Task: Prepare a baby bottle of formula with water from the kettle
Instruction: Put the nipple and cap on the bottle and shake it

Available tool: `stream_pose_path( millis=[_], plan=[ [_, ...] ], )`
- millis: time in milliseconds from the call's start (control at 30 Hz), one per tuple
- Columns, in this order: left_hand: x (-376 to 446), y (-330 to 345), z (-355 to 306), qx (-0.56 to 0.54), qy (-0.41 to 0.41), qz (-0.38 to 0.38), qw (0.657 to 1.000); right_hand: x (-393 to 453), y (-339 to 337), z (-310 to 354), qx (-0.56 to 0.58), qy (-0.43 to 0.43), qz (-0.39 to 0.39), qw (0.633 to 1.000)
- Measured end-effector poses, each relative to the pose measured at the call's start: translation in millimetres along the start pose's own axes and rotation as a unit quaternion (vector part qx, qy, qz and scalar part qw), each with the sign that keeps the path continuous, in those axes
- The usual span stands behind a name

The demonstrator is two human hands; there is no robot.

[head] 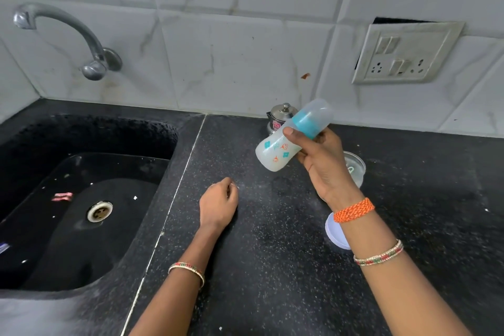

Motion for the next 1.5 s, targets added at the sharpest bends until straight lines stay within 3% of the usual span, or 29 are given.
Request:
stream_pose_path(
  millis=[33,100,200,267,333,467,533,600,667,700,767,867,900,1000,1033,1133,1167,1267,1300,1400,1433,1500],
  plan=[
    [-0.1,-0.3,0.1,0.000,-0.001,0.000,1.000,-1.3,1.1,0.6,-0.010,-0.007,0.000,1.000],
    [-1.1,-1.0,0.1,-0.001,-0.001,0.001,1.000,-5.3,2.2,10.7,-0.166,-0.100,-0.013,0.981],
    [-1.9,-2.8,-1.9,-0.004,-0.004,0.003,1.000,-7.4,9.6,21.1,-0.363,-0.229,0.000,0.903],
    [-2.7,-3.6,-2.1,-0.003,-0.006,0.004,1.000,-3.7,6.6,23.8,-0.362,-0.196,-0.018,0.911],
    [-3.4,-4.0,-1.6,0.000,-0.006,0.004,1.000,-0.9,1.2,27.1,-0.278,-0.155,-0.024,0.948],
    [-2.3,-3.5,-3.2,-0.001,-0.002,0.005,1.000,5.8,-11.2,32.7,-0.166,-0.123,-0.086,0.975],
    [-2.7,-3.4,-2.8,0.000,-0.002,0.004,1.000,2.3,-11.5,21.0,-0.030,0.049,-0.024,0.998],
    [-2.6,-2.8,-1.7,0.001,0.003,0.005,1.000,-3.0,-14.2,14.3,0.031,0.124,0.005,0.992],
    [-2.0,-3.6,-2.8,0.002,0.006,0.004,1.000,-2.9,-13.7,20.2,0.128,0.087,-0.078,0.985],
    [-1.2,-3.4,-3.4,0.001,0.006,0.003,1.000,0.0,-15.0,24.0,0.222,0.054,-0.139,0.964],
    [-1.7,-3.2,-3.2,0.000,0.003,0.005,1.000,0.1,-10.3,25.5,0.303,0.033,-0.159,0.939],
    [-2.0,-2.6,-2.7,0.011,0.006,0.006,1.000,-13.9,10.2,15.7,0.198,0.108,-0.020,0.974],
    [-1.4,-2.6,-2.9,0.012,0.007,0.006,1.000,-14.3,13.0,16.8,0.199,0.105,-0.024,0.974],
    [-1.7,-2.8,-2.9,0.002,0.006,0.007,1.000,-4.7,5.5,24.7,0.325,0.006,-0.166,0.931],
    [-2.1,-3.0,-3.0,0.003,0.004,0.005,1.000,-4.9,5.6,24.4,0.309,0.011,-0.153,0.939],
    [-1.6,-0.8,-2.7,0.019,0.003,-0.001,1.000,-19.0,14.1,9.3,0.153,0.127,0.032,0.979],
    [-1.5,-0.4,-2.7,0.021,0.004,-0.001,1.000,-15.4,13.0,8.3,0.137,0.143,0.037,0.979],
    [-1.8,-1.6,-4.5,0.015,0.009,0.002,1.000,14.8,-1.0,11.4,0.285,0.084,-0.125,0.947],
    [-2.1,-1.5,-4.3,0.014,0.008,0.001,1.000,20.9,-2.4,10.3,0.284,0.084,-0.125,0.947],
    [-1.6,-0.1,-3.3,0.028,0.011,-0.003,1.000,15.2,2.9,-6.4,0.166,0.170,-0.016,0.971],
    [-0.8,0.2,-3.3,0.032,0.013,-0.004,0.999,16.3,1.2,-10.3,0.160,0.167,-0.020,0.973],
    [1.3,1.4,-3.4,0.034,0.012,-0.007,0.999,22.2,-5.4,-12.3,0.243,0.117,-0.102,0.958]
  ],
)
Point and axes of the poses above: each hand's wrist, its own x-axis towards the middle knuckle, its own y-axis out of the palm, z = x × y, the point moved 4 cm from there along x, towards the middle knuckle, and after that the axes turned 14 degrees about -y, right-handed, at the moved point
